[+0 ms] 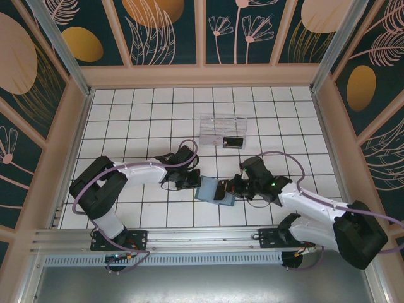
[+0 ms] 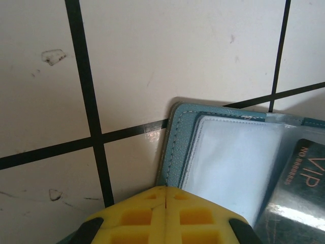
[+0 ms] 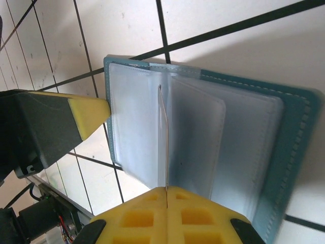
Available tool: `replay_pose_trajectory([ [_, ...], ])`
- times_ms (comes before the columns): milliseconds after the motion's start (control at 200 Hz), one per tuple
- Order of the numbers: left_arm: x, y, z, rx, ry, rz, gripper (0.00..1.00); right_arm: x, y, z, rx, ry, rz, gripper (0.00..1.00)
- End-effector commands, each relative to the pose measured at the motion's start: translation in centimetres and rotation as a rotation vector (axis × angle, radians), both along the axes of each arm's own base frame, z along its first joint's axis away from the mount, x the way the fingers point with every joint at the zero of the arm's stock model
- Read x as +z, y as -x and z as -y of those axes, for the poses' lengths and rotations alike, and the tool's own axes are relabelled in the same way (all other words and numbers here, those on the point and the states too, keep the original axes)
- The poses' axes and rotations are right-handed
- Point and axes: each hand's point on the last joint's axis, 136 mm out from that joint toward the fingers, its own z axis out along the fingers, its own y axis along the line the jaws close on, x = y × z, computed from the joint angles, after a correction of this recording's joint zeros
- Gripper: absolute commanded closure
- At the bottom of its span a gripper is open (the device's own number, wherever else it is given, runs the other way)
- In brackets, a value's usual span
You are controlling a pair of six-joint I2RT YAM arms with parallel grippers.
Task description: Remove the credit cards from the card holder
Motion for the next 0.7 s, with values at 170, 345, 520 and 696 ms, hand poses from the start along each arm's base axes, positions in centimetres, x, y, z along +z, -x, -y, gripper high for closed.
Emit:
replay_pose_trajectory([
  [170,-0.3,0.4,-1.3,-0.007,-0.077,0.004,0.94,4.2,-2.3,1.7,-0.03,0.065,0.14,1.0],
  [345,2.2,-0.8,-0.8,0.004,-0.049,0.069,0.93,8.6,-6.0,1.4,0.027,0.143,0.388,1.0],
  [520,3.8,-1.4,-0.8,0.019,-0.035,0.115,0.92,9.7,-8.3,0.3,0.288,0.308,0.601,1.0],
  [696,3.8,-1.7,-1.6,0.035,-0.047,0.133,0.92,9.8,-9.3,-0.8,0.644,0.462,0.78,1.0],
])
